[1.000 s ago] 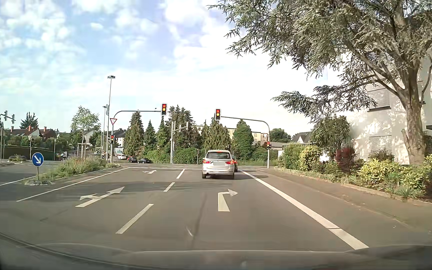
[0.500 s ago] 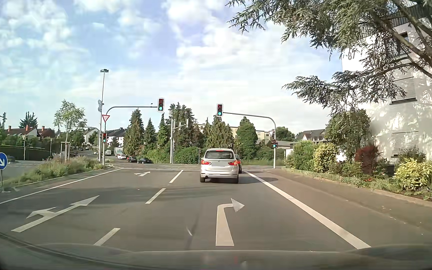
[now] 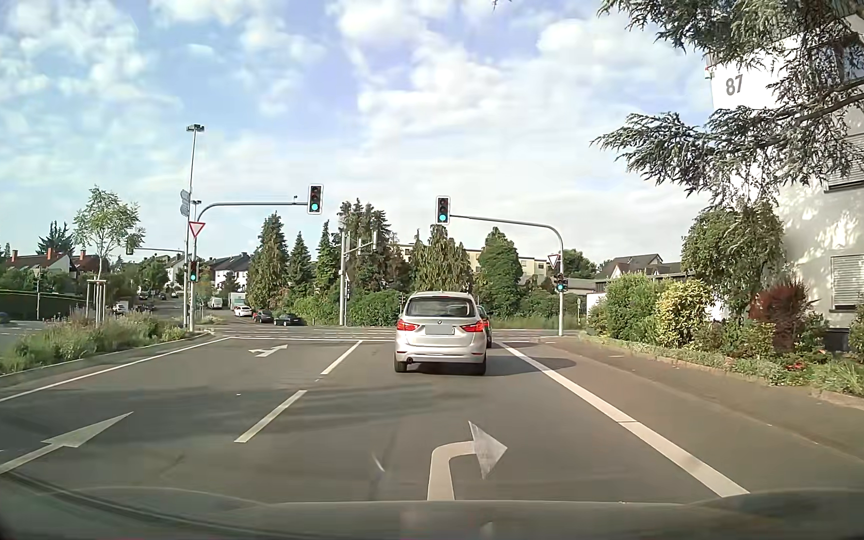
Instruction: Follow the waypoints while adhering to traffic rules and regulations
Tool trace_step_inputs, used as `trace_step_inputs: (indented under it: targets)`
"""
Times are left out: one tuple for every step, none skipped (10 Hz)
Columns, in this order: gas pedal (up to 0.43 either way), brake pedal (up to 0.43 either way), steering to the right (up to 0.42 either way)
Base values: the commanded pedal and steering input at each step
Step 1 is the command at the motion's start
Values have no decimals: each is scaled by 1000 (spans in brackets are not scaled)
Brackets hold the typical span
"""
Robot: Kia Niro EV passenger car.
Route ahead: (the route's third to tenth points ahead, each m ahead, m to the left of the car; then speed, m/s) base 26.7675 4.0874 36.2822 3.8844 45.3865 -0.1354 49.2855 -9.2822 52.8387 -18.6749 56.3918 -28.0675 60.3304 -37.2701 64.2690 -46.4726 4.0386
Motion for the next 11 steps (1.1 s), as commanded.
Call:
trace_step_inputs:
  targets:
    - [0,280,-14]
    - [0,268,-15]
    - [0,262,-14]
    - [0,250,-15]
    - [0,220,-14]
    - [0,201,-15]
    - [0,183,-14]
    - [0,159,-14]
    - [0,85,-14]
    - [0,30,-15]
    - [0,30,-14]
